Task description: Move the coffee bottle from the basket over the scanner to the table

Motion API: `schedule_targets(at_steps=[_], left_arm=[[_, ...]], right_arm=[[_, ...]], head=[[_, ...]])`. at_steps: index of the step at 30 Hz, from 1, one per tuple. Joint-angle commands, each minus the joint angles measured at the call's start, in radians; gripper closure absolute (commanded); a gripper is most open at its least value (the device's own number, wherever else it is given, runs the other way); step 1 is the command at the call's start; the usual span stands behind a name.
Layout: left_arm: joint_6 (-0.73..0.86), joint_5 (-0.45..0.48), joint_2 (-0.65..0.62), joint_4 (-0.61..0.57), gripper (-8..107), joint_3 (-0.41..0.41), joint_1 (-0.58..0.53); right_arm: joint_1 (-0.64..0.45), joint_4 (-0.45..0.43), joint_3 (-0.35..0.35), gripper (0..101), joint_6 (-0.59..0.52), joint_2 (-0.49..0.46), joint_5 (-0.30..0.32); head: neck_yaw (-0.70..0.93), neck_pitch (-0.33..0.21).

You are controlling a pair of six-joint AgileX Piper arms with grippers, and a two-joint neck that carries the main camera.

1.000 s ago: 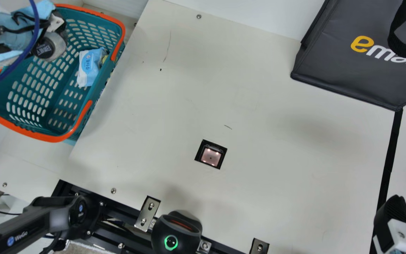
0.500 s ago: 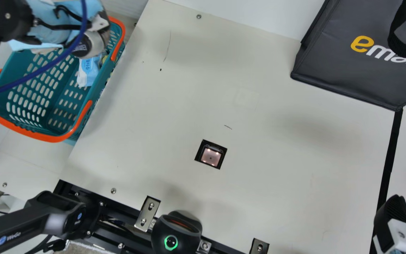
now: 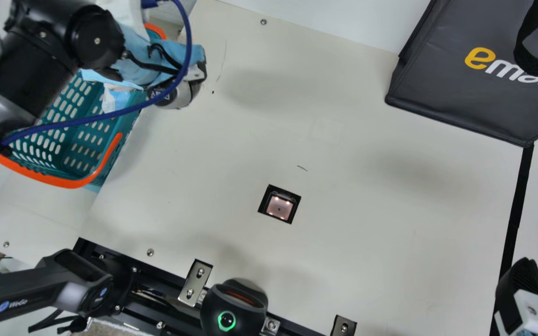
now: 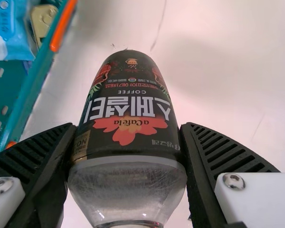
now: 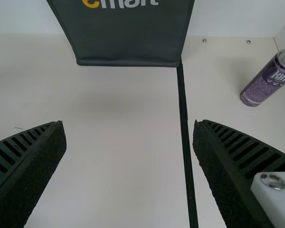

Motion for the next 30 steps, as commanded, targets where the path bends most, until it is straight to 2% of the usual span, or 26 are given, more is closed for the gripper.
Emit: schedule_targets(at_steps=[1,11,23,30], left_arm=[[0.012,0.001,0.012,-0.008,107,0.006,-0.006],[0.075,0.001,0.102,-0.062,107,0.019,-0.016],[0.136,0.001,0.209,-0.085,107,-0.024,-0.003],[0.158,0.001,0.255,-0.092,84,-0.055,0.009]], right_arm=[[0.000,0.000,0.000,6,0.000,0.000,0.000],[0.000,0.000,0.000,6,0.000,0.000,0.000],[0.000,0.000,0.000,6,0.000,0.000,-0.001],[0.000,0.000,0.000,6,0.000,0.000,-0.001]], head=[[0.002,-0.030],[0.002,-0.030],[0.002,-0.030],[0.002,-0.030]])
